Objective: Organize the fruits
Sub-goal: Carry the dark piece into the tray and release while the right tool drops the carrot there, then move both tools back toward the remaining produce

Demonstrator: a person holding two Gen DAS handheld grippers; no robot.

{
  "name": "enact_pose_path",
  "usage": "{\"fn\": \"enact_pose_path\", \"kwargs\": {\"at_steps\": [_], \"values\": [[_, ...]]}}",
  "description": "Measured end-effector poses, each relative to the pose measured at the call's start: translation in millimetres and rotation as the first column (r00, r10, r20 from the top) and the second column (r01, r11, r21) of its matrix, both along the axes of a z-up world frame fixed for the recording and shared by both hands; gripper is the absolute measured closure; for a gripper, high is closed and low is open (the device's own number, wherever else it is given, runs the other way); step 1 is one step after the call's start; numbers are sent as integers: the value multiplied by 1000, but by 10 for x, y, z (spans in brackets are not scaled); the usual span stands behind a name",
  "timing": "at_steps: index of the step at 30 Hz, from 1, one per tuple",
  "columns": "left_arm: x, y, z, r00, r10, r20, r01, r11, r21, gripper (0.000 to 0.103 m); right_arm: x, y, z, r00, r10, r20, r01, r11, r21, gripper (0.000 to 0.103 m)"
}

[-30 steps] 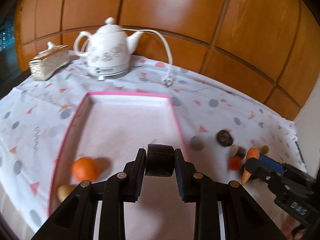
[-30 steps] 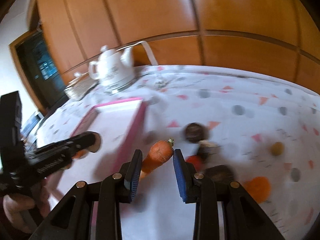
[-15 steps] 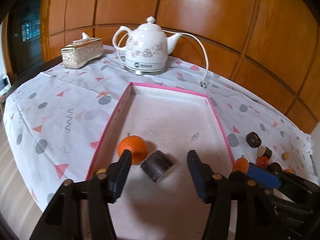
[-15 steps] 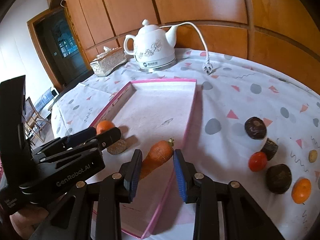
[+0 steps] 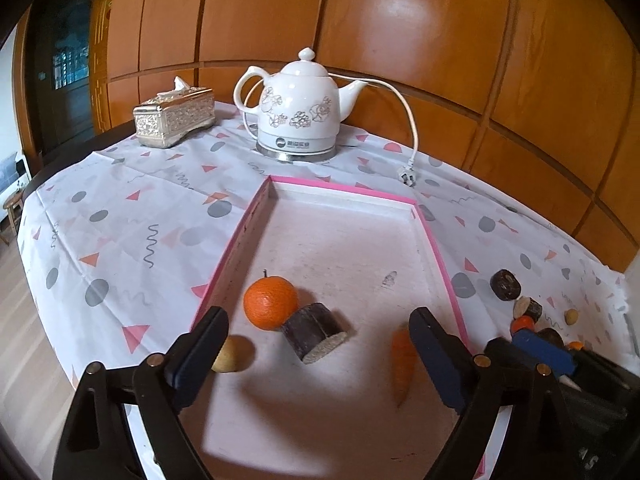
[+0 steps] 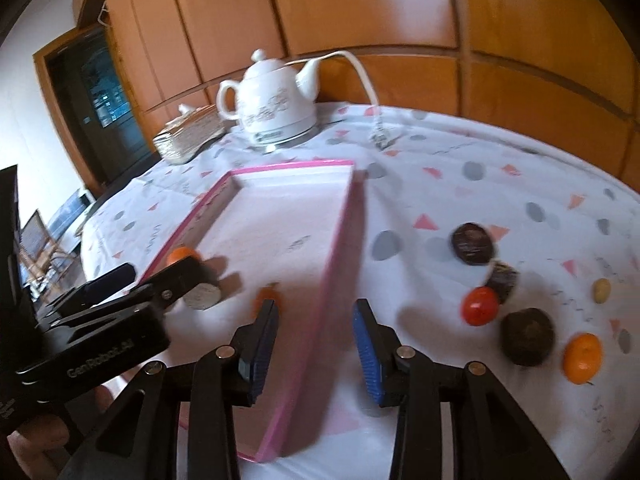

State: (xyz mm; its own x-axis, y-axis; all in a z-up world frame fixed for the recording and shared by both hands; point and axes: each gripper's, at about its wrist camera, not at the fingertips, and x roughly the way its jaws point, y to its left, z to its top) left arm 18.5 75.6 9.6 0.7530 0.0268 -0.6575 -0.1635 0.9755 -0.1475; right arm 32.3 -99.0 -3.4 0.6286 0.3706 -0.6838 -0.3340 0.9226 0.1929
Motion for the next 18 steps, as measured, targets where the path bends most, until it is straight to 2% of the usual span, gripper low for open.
{"fn": "enact_pose_path", "kwargs": {"at_steps": [10, 18], "values": [[-19, -201, 48, 999, -53, 12, 53, 999, -5, 11, -14, -562, 0, 983, -179, 27, 180, 984, -13, 64], [30, -487, 131, 991, -134, 25, 135, 991, -12, 11, -123, -1179, -44, 942, -335, 14, 335, 942, -6, 64]]}}
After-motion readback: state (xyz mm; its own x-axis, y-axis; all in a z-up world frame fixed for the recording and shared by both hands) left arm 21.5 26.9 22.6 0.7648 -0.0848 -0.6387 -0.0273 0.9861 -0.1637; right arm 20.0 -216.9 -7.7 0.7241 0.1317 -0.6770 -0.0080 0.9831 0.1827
